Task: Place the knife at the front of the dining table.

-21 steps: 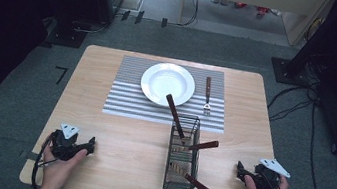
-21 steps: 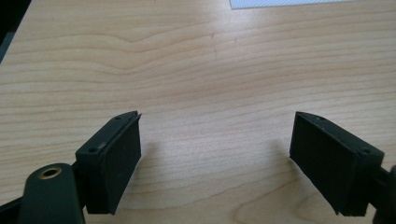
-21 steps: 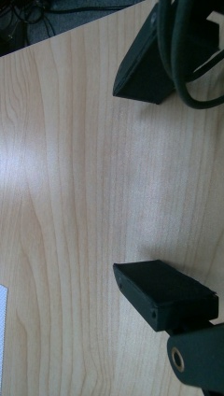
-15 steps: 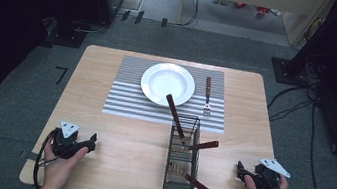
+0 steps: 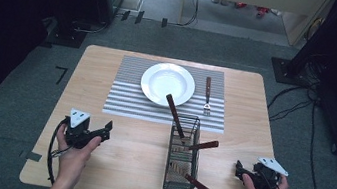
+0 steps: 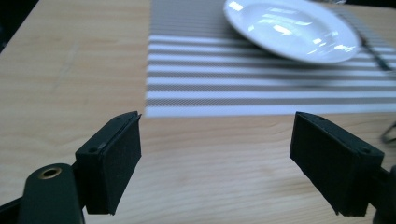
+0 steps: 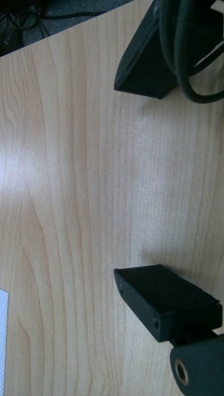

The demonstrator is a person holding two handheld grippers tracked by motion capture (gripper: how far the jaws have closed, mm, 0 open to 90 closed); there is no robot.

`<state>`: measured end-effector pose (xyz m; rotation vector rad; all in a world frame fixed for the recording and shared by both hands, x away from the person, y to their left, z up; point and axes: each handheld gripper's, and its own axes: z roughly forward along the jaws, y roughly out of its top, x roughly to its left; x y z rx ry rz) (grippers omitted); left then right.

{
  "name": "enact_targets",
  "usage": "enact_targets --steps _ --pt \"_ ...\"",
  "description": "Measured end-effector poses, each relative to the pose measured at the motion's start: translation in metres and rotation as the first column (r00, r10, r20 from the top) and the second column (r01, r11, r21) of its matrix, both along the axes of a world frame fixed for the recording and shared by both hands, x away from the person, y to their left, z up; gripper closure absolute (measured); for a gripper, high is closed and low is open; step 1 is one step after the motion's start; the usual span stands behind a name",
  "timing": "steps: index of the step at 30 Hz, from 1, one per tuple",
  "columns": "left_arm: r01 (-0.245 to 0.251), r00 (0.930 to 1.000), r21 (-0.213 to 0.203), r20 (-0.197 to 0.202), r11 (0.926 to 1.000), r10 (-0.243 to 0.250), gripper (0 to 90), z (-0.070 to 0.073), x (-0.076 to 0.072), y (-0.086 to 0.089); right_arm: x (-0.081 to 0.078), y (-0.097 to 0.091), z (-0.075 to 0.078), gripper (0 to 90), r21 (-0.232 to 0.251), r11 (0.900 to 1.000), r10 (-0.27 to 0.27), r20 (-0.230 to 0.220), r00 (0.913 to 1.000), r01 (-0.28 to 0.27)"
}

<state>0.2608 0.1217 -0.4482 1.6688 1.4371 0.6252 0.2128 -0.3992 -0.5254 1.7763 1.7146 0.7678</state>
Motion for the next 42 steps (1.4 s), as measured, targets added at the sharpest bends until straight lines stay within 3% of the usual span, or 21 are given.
enact_targets --steps 4,5,12,13,15,18,19,21,24,25,27,28,31,33,36,37,38,39,40,42 --pt "0.059 0.9981 -0.026 0.019 0.9979 -0.058 14.5 0.007 0.001 -0.017 0.0 0.0 0.0 9.2 0.0 1.0 0.0 0.0 1.0 0.0" --pt "0.089 0.9955 -0.056 0.038 0.9945 -0.086 14.5 0.012 0.002 -0.027 0.0 0.0 0.0 9.2 0.0 1.0 0.0 0.0 1.0 0.0" --pt "0.138 0.9885 -0.084 0.074 0.9869 -0.131 14.5 0.024 0.007 -0.052 0.0 0.0 0.0 9.2 0.0 1.0 0.0 0.0 1.0 0.0" --pt "0.173 0.981 -0.095 0.106 0.9804 -0.162 14.6 0.027 0.006 -0.059 0.0 0.0 0.0 9.2 0.0 1.0 0.0 0.0 1.0 0.0" --pt "0.2 0.9742 -0.106 0.128 0.9741 -0.186 15.5 0.028 0.006 -0.065 0.0 0.0 0.0 9.4 0.0 1.0 0.0 0.002 1.0 0.0" --pt "0.203 0.9722 -0.116 0.143 0.9724 -0.186 26.0 0.029 0.008 -0.071 0.0 0.001 0.0 9.8 0.0 1.0 -0.002 0.002 1.0 0.002" --pt "0.208 0.9712 -0.125 0.143 0.9701 -0.19 26.0 0.029 0.009 -0.073 0.0 0.001 0.0 9.8 0.0 1.0 -0.002 0.002 1.0 0.002" --pt "0.241 0.9656 -0.151 0.138 0.9587 -0.221 25.8 0.031 0.013 -0.078 0.0 0.001 0.0 10.0 0.001 1.0 -0.001 0.002 1.0 0.001" --pt "0.251 0.9622 -0.15 0.147 0.9564 -0.229 25.1 0.033 0.015 -0.084 0.0 0.001 0.0 10.0 0.001 1.0 -0.001 0.002 1.0 0.001" --pt "0.261 0.9593 -0.159 0.152 0.9521 -0.238 24.3 0.034 0.016 -0.087 0.0 0.001 0.0 10.0 0.0 1.0 0.0 0.002 1.0 0.0" --pt "0.23 0.9672 -0.139 0.143 0.9633 -0.21 25.9 0.033 0.022 -0.094 0.0 0.001 0.0 10.0 0.0 1.0 0.002 0.002 1.0 -0.002" --pt "0.224 0.9693 -0.135 0.134 0.9652 -0.206 25.8 0.032 0.024 -0.096 0.0 0.001 0.0 10.0 0.001 1.0 0.008 0.002 1.0 -0.008" --pt "0.212 0.9744 -0.139 0.107 0.9673 -0.198 26.0 0.032 0.027 -0.1 -0.001 0.003 0.0 10.0 0.001 0.9996 0.029 0.001 0.9996 -0.029" --pt "0.219 0.9726 -0.146 0.112 0.9649 -0.204 26.0 0.033 0.029 -0.104 -0.001 0.004 0.0 9.9 0.001 0.9995 0.031 0.001 0.9995 -0.031" --pt "0.241 0.9612 -0.143 0.172 0.96 -0.215 26.7 0.036 0.029 -0.112 0.0 0.004 0.0 9.5 0.002 0.9996 0.027 -0.001 0.9996 -0.027" --pt "0.241 0.9612 -0.143 0.172 0.96 -0.215 27.2 0.036 0.029 -0.112 0.0 0.004 0.0 9.6 0.004 0.9997 0.024 -0.002 0.9997 -0.024" --pt "0.257 0.9521 -0.14 0.206 0.9561 -0.226 27.2 0.036 0.029 -0.115 0.0 0.004 0.0 9.6 0.004 0.9997 0.024 -0.002 0.9997 -0.024" --pt "0.269 0.9451 -0.146 0.23 0.9519 -0.232 37.3 0.035 0.028 -0.118 0.0 0.004 0.0 9.6 0.003 0.9997 0.023 -0.002 0.9997 -0.023" --pt "0.293 0.9378 -0.187 0.248 0.9378 -0.244 37.3 0.036 0.029 -0.122 0.0 0.004 0.0 9.8 0.003 0.9998 0.022 -0.001 0.9998 -0.022" --pt "0.306 0.9354 -0.217 0.249 0.9268 -0.251 43.3 0.037 0.03 -0.125 0.0 0.003 0.0 10.2 0.001 0.9997 0.023 0.002 0.9997 -0.023"
